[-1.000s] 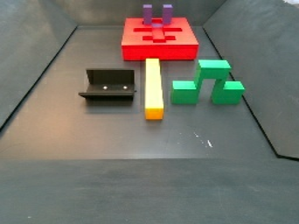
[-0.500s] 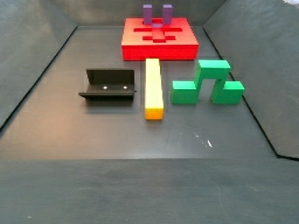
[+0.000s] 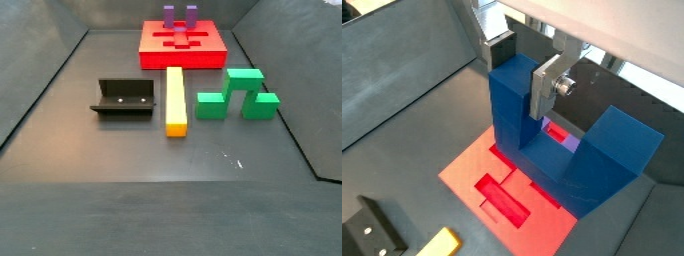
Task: Pick up the blue object. Move up. Place the blue object on the fixture. Regrasp the blue object. Move to above the board. Insert the blue object.
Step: Insert the blue object.
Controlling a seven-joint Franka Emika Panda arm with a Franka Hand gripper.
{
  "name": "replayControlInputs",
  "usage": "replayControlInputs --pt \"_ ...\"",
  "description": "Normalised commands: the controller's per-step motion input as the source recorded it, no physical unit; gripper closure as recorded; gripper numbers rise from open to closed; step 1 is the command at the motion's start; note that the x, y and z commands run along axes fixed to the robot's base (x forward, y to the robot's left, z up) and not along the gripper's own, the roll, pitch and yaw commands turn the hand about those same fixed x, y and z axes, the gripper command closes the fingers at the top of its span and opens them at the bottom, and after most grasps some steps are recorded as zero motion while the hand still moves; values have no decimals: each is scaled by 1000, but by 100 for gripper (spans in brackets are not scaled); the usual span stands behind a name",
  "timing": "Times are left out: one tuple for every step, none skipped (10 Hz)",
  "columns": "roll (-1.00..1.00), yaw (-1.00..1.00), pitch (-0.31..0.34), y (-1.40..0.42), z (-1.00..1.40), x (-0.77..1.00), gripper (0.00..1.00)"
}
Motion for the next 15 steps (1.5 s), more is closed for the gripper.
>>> replayControlInputs --pt "0 0 0 -34 -11 57 100" --pt "-3 0 -63 -17 -257 0 100" --pt "59 0 -27 0 -534 26 100" --pt "121 0 -24 29 -883 400 100" --pt "43 0 -54 126 -949 600 100" --pt "-6 -31 -117 183 -863 646 100" --pt "-21 -43 -117 209 -860 623 100" --pt "-67 -37 -127 277 -806 437 100" --pt "-91 -26 -119 269 -797 291 100" --pt "-31 -26 -121 211 -851 200 100" --pt "-37 -9 -130 143 -780 57 100" --pt "-47 0 -39 69 -537 0 100" --pt "-50 0 -37 37 -460 0 100" --pt "-63 0 -29 29 -340 0 100" --pt "-140 0 -56 0 -231 -37 100"
